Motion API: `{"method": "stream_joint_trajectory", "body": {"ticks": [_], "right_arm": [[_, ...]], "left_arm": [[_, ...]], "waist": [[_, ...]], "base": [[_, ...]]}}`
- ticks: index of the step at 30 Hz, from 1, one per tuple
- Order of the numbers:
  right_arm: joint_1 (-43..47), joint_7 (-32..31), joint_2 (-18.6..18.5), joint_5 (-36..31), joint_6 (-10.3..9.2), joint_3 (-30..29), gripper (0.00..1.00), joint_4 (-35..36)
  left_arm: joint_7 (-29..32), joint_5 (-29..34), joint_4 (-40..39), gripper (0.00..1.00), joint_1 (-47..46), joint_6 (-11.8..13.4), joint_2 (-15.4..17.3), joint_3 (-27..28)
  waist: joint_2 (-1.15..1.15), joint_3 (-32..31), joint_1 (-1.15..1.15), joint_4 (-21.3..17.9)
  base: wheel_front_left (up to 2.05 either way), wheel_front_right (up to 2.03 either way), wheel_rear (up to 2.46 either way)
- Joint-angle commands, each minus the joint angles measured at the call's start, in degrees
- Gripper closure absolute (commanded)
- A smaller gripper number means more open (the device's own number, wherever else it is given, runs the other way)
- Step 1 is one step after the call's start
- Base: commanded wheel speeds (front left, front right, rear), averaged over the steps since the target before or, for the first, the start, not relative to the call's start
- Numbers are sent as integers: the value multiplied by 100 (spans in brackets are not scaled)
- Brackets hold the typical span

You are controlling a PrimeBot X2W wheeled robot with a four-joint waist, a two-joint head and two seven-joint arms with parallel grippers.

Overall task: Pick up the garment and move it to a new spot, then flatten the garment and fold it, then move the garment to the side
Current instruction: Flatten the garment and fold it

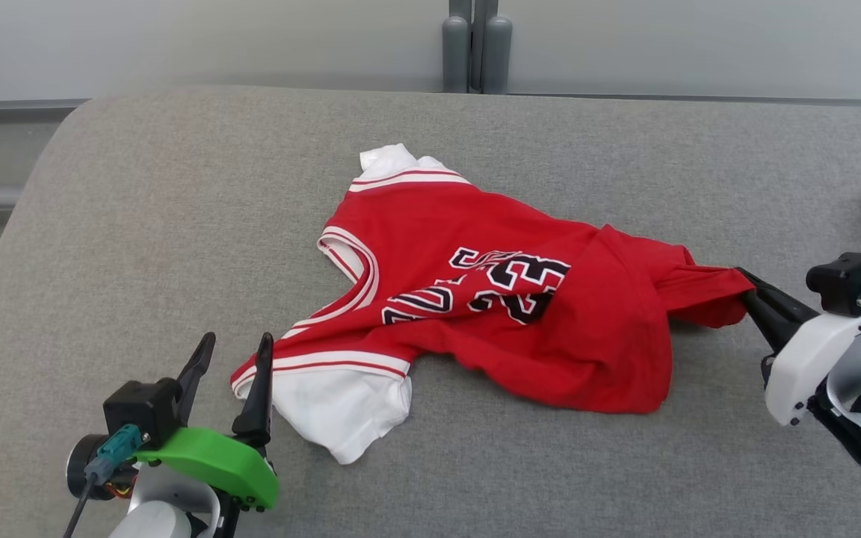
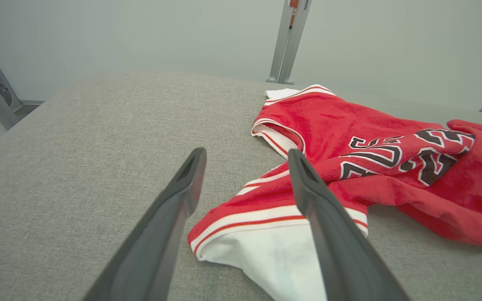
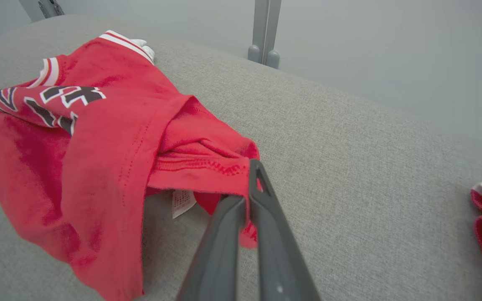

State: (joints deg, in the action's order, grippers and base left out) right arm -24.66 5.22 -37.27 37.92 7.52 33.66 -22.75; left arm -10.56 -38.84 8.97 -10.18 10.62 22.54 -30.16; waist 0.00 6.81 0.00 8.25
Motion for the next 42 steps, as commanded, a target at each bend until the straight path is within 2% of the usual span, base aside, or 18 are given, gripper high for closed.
{"method": "stream_joint_trajectory", "body": {"ticks": [1,3,4,6,9,11,12,13,14,15,16,21,24,29,35,37,42], "right_arm": [[119,-54,-111,-10,-7,-77,100,33],[168,-48,-154,-88,-8,-227,100,28],[177,-8,-96,-117,-8,-293,90,-17],[131,56,-36,-228,-8,-351,84,-207],[-88,183,106,-392,-8,-313,87,-596],[-261,271,220,-508,-8,-206,100,-1017],[-358,341,264,-554,-8,-195,100,-1204],[-466,394,291,-626,-8,-173,94,-1481],[-533,405,337,-651,-9,-155,69,-1698],[-626,462,439,-646,-8,-166,10,-1932],[-699,509,499,-634,-8,-181,0,-2096],[-847,852,648,-499,-8,-484,0,-2704],[-772,973,723,-457,-8,-815,0,-2620],[-224,995,897,-713,-8,-1578,0,-1591],[949,995,1400,-975,-8,-2448,0,-277],[1358,991,1595,-917,-7,-2475,0,35],[1957,662,1763,-832,-7,-2325,0,450]], "left_arm": [[6,-25,2,0,39,38,6,-8],[14,-35,4,0,10,26,7,-12],[8,-32,7,0,-11,28,7,-9],[21,-27,13,0,-74,-10,3,-29],[50,1,2,0,-177,-38,5,-48],[88,35,-2,0,-265,-47,20,-72],[96,43,-4,0,-299,-53,25,-75],[115,57,0,0,-331,-55,32,-84],[132,63,10,0,-344,-53,39,-92],[130,69,22,0,-362,-58,42,-96],[131,70,29,0,-372,-54,41,-101],[72,0,131,0,-264,-26,-5,-98],[1,-36,165,0,-179,-19,-14,-77],[-116,-93,166,0,15,3,-24,-45],[-193,-148,135,0,235,50,-17,-21],[-200,-166,111,0,292,67,3,-8],[-202,-208,34,0,384,114,50,12]], "waist": [[0,10,0,-98],[0,56,0,-155],[0,86,0,-196],[0,150,0,-245],[0,271,0,-282],[0,390,0,-274],[0,430,0,-265],[0,475,0,-250],[0,505,0,-235],[0,523,0,-222],[0,529,0,-208],[0,359,0,-167],[0,167,0,-185],[0,-181,0,-277],[0,-485,0,-305],[0,-530,0,-296],[0,-519,0,-256]], "base": [[0,0,0],[0,0,0],[0,0,0],[0,0,0],[0,0,0],[0,0,0],[0,0,0],[0,0,0],[0,0,0],[0,0,0],[0,0,0],[0,0,0],[0,0,0],[0,0,0],[0,0,0],[0,0,0],[0,0,0]]}}
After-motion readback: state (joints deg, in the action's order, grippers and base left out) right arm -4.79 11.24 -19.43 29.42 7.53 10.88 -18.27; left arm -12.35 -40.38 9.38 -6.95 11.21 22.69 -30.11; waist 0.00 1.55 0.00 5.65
